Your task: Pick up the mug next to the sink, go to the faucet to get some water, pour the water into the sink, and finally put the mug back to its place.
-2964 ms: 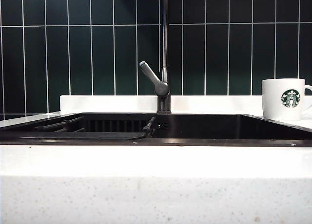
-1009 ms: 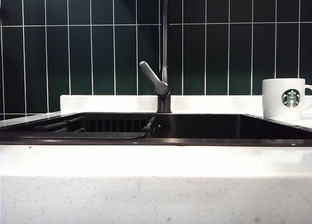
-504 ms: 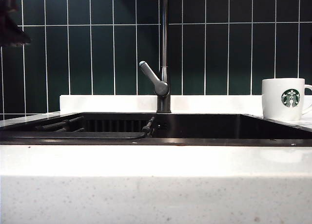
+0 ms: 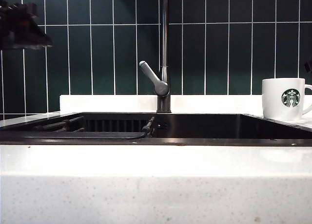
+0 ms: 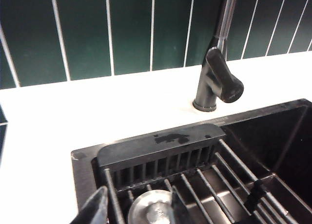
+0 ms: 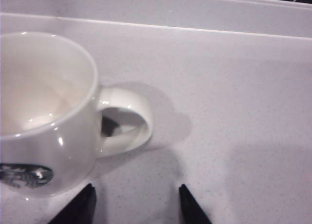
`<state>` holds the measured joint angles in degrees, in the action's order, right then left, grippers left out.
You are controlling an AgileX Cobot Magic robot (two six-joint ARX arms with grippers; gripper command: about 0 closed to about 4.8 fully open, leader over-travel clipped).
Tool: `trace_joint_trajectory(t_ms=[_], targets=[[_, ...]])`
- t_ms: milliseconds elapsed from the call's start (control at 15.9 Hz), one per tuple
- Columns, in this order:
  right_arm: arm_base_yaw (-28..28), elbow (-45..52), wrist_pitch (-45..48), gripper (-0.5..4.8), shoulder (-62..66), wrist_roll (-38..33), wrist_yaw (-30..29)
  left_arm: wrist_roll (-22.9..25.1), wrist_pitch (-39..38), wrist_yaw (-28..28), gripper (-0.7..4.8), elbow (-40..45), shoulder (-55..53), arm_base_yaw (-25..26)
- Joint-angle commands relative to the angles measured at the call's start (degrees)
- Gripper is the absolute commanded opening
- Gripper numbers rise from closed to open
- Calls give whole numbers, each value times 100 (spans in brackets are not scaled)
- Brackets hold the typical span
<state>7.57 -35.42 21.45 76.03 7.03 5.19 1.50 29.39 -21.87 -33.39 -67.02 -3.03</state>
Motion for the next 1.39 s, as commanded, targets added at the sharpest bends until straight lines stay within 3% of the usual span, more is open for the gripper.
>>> trace_joint_trajectory(t_ms=[63, 189, 694, 1261, 1387], targets=[[90, -22, 452, 225, 157, 7, -166, 20, 72, -46, 156, -278, -435, -116], [120, -20, 673, 220, 378, 2, -431, 46, 92, -181, 156, -511, -837, -199], [149, -22, 1478, 221, 1019, 4, -376, 37, 973, -240, 156, -597, -1429, -203], [435, -74, 2761, 222, 1652, -203, -413, -70, 1069, -240, 154, -651, -1733, -203], [592, -142, 2885, 222, 1840, -428, -804, -70, 1193, -260, 154, -651, -1768, -238]])
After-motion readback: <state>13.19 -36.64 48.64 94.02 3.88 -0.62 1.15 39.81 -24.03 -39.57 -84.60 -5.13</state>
